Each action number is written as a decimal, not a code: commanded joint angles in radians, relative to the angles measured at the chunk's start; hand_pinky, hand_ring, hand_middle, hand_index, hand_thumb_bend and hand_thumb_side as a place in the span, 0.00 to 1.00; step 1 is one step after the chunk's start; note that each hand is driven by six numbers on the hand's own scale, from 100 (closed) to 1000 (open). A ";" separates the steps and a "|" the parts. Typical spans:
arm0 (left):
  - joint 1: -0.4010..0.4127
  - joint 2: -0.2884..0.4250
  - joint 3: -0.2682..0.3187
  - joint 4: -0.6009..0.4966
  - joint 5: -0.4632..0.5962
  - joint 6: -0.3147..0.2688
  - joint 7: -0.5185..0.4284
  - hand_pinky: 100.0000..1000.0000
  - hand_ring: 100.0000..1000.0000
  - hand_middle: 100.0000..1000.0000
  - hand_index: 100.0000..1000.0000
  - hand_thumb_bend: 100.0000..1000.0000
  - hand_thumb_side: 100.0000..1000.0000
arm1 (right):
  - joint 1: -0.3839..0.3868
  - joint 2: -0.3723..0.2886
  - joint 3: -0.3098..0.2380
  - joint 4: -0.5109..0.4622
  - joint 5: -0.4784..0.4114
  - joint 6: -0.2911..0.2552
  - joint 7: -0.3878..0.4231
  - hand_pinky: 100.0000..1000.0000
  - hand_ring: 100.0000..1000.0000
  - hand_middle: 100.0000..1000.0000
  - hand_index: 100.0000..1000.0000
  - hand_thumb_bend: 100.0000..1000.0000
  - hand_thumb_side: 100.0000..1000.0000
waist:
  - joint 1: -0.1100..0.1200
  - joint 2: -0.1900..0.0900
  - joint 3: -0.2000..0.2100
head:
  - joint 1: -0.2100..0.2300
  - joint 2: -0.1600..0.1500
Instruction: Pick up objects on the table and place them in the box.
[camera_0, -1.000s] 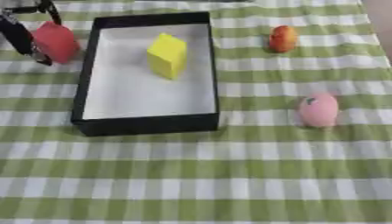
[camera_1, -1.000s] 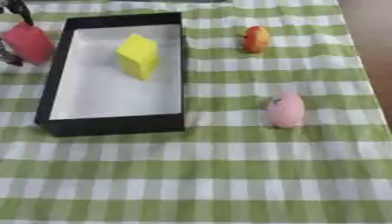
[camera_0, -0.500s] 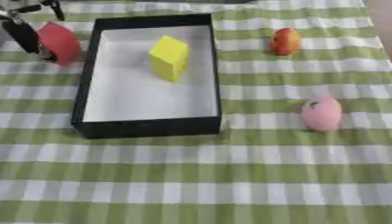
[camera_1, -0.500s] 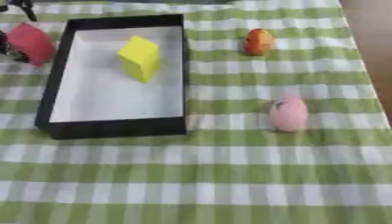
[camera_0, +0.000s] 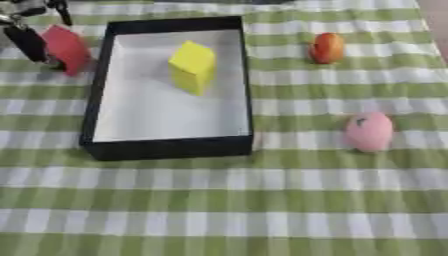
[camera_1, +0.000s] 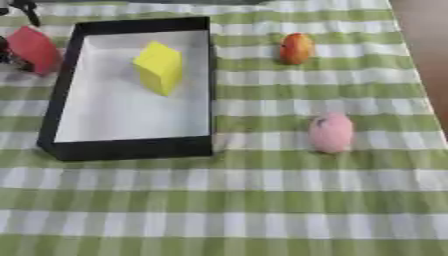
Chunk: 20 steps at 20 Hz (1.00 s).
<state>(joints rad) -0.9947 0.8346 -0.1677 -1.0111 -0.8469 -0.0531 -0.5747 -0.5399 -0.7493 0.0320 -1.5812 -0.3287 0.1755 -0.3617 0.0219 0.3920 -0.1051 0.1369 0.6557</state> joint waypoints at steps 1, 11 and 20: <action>-0.023 0.021 0.022 0.006 -0.007 0.011 0.004 0.87 0.90 0.87 0.72 0.64 0.00 | -0.016 -0.040 -0.008 -0.003 0.008 -0.001 0.003 0.74 0.64 0.70 0.87 0.00 0.82 | -0.015 -0.001 -0.001 | 0.004 -0.018; -0.032 0.001 0.036 0.057 -0.008 0.038 0.001 0.79 0.80 0.83 0.73 0.63 0.00 | -0.017 -0.037 -0.008 0.001 0.008 -0.002 0.005 0.74 0.64 0.70 0.87 0.00 0.82 | -0.016 0.010 -0.008 | 0.013 -0.030; -0.029 -0.008 0.047 0.093 0.011 0.060 0.000 0.61 0.66 0.78 0.73 0.62 0.00 | -0.014 -0.036 -0.012 0.001 0.003 -0.005 0.003 0.74 0.64 0.70 0.87 0.00 0.83 | -0.016 0.014 -0.016 | 0.015 -0.032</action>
<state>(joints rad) -1.0123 0.8099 -0.1261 -0.9214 -0.8416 0.0012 -0.5752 -0.5452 -0.7493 0.0319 -1.5734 -0.3259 0.1746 -0.3585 0.0219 0.4082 -0.1177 0.1516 0.6311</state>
